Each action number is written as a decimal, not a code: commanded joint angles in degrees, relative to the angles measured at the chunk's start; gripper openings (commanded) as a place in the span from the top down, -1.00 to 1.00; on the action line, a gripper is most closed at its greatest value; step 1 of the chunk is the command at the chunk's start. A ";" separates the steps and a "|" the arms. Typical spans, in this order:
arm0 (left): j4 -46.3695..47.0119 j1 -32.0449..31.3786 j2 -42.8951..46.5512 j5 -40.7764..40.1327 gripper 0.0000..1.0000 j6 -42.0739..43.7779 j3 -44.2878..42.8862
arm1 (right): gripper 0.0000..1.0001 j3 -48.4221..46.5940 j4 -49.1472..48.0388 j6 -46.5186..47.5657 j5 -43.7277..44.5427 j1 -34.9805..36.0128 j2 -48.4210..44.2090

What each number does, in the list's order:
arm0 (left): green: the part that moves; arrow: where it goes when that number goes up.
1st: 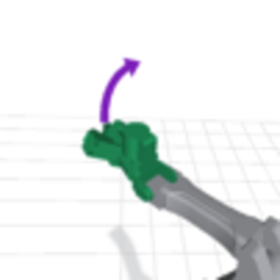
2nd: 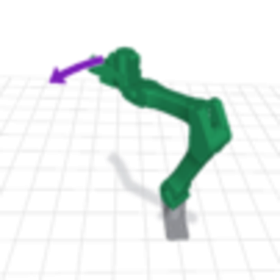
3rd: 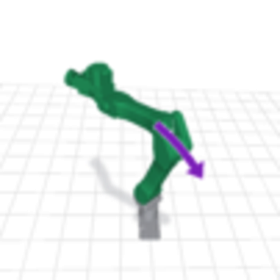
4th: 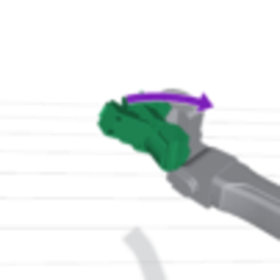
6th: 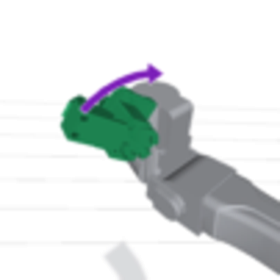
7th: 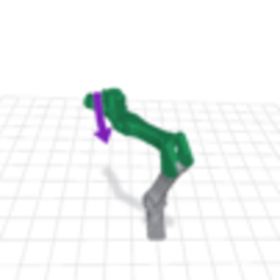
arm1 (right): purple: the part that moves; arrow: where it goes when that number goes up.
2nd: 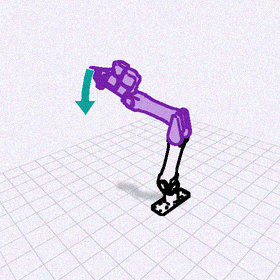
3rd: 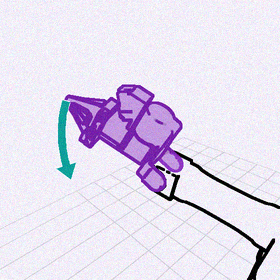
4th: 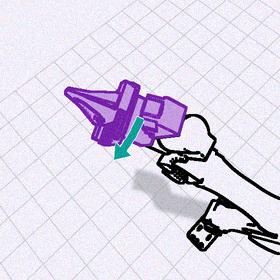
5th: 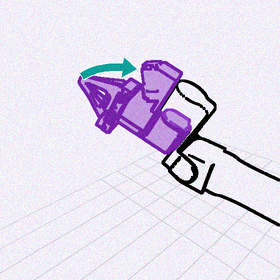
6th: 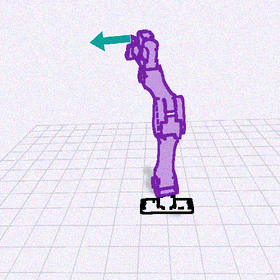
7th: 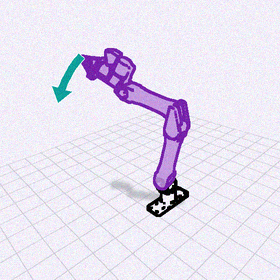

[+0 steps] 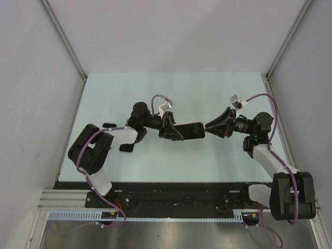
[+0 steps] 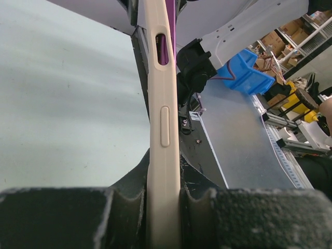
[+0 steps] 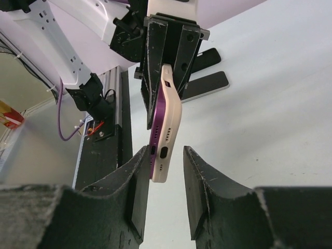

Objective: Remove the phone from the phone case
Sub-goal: Remove the phone case from the phone.

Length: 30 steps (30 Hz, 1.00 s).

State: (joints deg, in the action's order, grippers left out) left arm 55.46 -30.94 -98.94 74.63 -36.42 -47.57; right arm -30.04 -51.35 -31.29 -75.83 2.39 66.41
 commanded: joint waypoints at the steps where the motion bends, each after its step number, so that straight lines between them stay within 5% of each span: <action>1: 2.63 0.26 3.93 1.66 0.99 0.83 -0.68 | 0.29 -1.95 -1.73 1.40 -1.77 -0.11 0.47; 30: 2.63 -0.70 3.66 2.45 1.00 0.74 -0.86 | 0.24 -1.95 -1.38 0.88 -1.86 0.16 0.30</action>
State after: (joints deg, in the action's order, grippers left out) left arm 54.74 -31.20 -98.48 75.85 -36.42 -47.57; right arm -30.04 -50.22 -29.76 -77.01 2.42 66.85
